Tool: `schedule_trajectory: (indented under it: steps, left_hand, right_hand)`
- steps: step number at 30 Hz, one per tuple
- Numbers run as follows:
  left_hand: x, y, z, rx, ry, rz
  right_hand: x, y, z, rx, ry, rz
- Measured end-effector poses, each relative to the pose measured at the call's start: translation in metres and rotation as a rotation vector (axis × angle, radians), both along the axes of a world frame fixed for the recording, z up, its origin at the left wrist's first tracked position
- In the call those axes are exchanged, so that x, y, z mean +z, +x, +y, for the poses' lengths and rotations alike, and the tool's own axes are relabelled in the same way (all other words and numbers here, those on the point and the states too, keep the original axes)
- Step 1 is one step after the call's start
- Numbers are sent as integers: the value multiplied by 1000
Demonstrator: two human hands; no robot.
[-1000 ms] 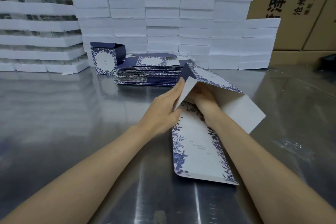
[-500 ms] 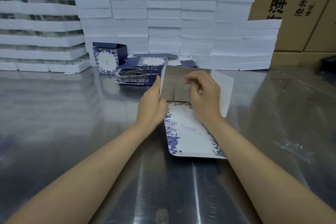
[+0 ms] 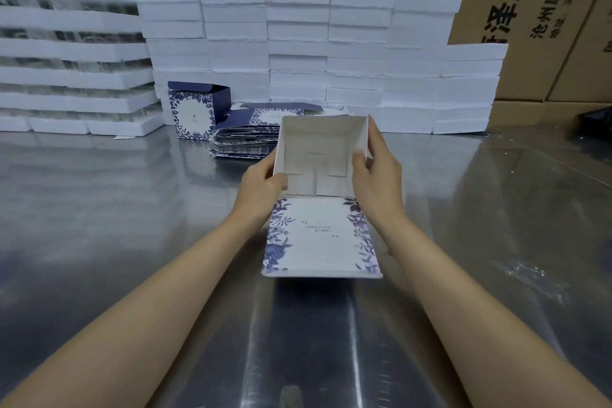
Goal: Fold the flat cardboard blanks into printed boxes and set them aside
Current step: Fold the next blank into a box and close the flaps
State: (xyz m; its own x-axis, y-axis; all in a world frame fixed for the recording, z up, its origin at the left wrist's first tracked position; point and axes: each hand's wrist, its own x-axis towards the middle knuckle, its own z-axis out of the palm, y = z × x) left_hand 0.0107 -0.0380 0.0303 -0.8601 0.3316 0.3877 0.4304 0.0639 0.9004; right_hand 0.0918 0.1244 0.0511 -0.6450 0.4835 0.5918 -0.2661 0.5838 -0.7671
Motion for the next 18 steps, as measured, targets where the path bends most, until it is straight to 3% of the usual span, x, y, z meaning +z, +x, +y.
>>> schedule_trajectory:
  steps: [3, 5, 9, 13, 15, 18]
  left_hand:
    - [3, 2, -4, -108, 55, -43]
    - [12, -1, -6, -63, 124, -79]
    - [21, -6, -16, -94, 347, -262]
    - [16, 1, -8, -166, 475, -231]
    - [13, 0, 1, -9, 327, -163]
    - [-5, -14, 2, 252, -10, 156]
  right_hand:
    - [9, 6, 3, 42, -17, 27]
    - [14, 10, 2, 57, -49, 53]
    - [22, 11, 3, -58, -201, 83]
    - [24, 14, 4, -168, -176, 5]
    - [23, 13, 6, -173, -162, -49]
    - [21, 10, 5, -116, -245, -26]
